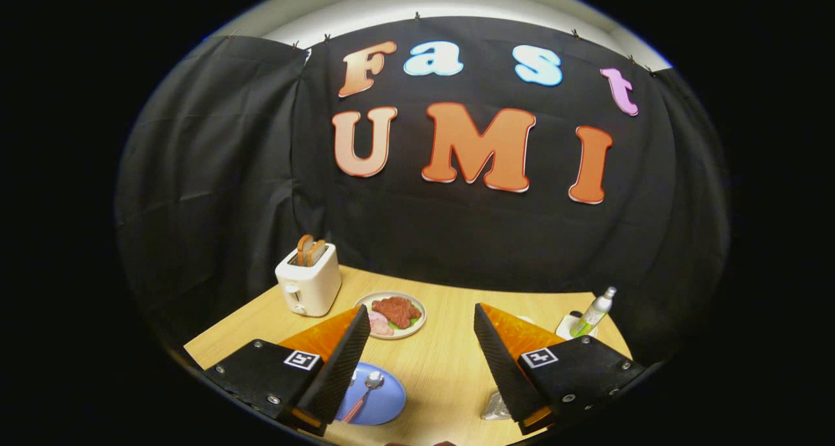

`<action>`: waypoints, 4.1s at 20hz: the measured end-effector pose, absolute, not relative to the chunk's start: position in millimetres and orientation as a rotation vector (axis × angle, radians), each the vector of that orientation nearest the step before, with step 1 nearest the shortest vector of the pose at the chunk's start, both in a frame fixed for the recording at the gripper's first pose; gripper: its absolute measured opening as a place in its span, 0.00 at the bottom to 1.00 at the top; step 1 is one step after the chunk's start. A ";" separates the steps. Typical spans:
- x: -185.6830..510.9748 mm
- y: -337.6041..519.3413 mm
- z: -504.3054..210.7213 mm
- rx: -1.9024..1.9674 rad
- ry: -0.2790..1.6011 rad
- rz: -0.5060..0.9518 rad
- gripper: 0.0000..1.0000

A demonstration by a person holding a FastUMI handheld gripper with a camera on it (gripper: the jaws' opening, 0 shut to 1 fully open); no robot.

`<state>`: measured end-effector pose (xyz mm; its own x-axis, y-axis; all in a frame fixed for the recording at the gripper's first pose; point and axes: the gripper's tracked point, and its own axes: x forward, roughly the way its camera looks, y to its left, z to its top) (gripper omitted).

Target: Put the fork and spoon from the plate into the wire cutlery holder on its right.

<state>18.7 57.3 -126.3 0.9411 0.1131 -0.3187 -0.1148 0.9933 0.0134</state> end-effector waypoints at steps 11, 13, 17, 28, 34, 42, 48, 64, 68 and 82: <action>-8.9 117.9 -283.6 0.085 0.889 0.227 0.95; -11.2 124.3 -302.2 0.077 0.956 0.237 0.95; -15.4 137.3 -333.7 0.044 1.083 0.253 0.91; -32.0 146.7 -395.6 -0.071 1.394 0.209 0.65; -35.3 152.6 -414.8 -0.111 1.505 0.194 0.46; -32.4 152.9 -420.7 -0.048 1.588 0.117 0.15; -29.1 152.6 -410.7 0.037 1.585 0.117 0.05; -60.9 -14.6 -303.9 0.069 1.565 0.030 0.05; -78.9 -71.4 -295.7 0.044 1.646 -0.007 0.05; -85.2 -125.4 -306.4 -0.080 2.116 0.210 0.05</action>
